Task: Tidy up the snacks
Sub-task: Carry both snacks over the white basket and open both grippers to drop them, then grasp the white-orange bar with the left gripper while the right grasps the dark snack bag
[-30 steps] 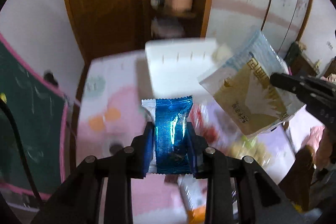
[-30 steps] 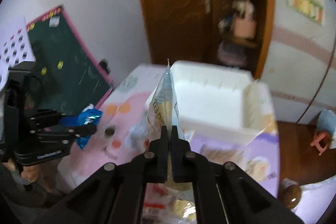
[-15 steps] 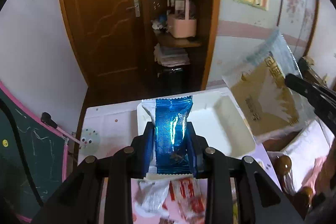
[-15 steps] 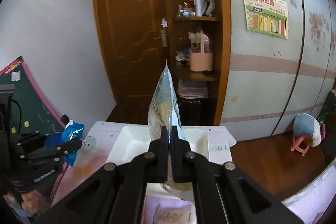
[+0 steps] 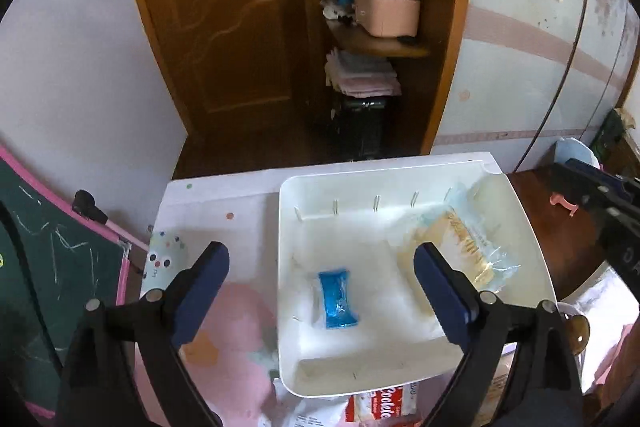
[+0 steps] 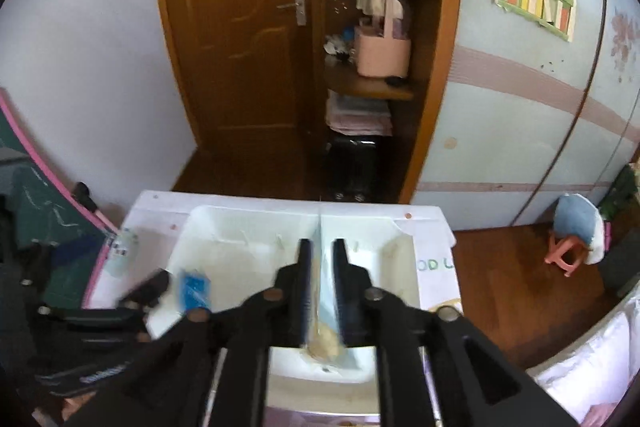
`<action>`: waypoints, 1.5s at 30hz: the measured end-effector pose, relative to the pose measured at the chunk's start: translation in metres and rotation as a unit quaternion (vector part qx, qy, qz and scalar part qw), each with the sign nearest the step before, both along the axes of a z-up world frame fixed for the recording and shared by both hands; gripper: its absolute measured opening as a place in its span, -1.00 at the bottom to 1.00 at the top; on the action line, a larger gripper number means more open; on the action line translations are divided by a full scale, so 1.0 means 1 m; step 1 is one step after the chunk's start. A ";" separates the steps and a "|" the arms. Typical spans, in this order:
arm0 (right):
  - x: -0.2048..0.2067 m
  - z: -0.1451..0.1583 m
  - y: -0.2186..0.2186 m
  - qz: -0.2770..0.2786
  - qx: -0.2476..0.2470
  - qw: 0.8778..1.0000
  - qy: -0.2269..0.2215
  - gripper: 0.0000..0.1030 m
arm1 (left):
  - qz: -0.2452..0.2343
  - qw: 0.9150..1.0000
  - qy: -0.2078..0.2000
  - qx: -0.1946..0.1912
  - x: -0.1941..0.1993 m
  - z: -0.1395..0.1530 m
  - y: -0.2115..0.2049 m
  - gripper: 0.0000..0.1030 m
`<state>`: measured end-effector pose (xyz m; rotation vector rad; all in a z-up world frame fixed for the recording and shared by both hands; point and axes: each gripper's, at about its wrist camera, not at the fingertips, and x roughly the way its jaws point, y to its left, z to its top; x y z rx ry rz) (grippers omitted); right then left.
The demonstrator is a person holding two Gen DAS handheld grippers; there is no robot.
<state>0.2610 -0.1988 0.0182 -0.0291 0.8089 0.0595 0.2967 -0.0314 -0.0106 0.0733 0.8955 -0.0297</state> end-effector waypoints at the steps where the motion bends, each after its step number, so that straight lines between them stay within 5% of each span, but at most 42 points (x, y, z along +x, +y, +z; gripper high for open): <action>1: -0.005 -0.001 -0.002 0.002 0.006 1.000 -0.001 -0.28 | -0.002 1.000 0.002 0.001 -0.001 0.000 0.001 0.81; 3: -0.007 -0.001 -0.003 0.002 0.002 1.000 -0.003 -0.12 | 0.000 1.000 -0.002 0.002 -0.006 0.001 0.005 0.81; 10: -0.037 0.011 -0.009 0.014 -0.035 0.999 0.003 -0.12 | -0.012 0.999 -0.046 -0.008 -0.047 0.029 0.015 0.81; 19: -0.121 0.047 -0.014 0.026 -0.040 0.999 -0.011 -0.12 | -0.057 0.995 -0.077 0.017 -0.123 0.069 0.007 0.81; 25: -0.185 0.055 -0.011 0.046 -0.021 0.999 -0.016 -0.09 | -0.057 0.996 -0.060 -0.013 -0.186 0.081 0.014 0.81; 34: -0.266 0.008 0.014 0.074 -0.009 0.997 0.026 -0.08 | -0.074 0.997 -0.031 -0.002 -0.272 0.040 0.027 0.82; 45: -0.298 -0.116 0.043 0.069 0.023 0.984 0.165 -0.08 | -0.052 0.998 0.045 -0.003 -0.315 -0.066 0.034 0.82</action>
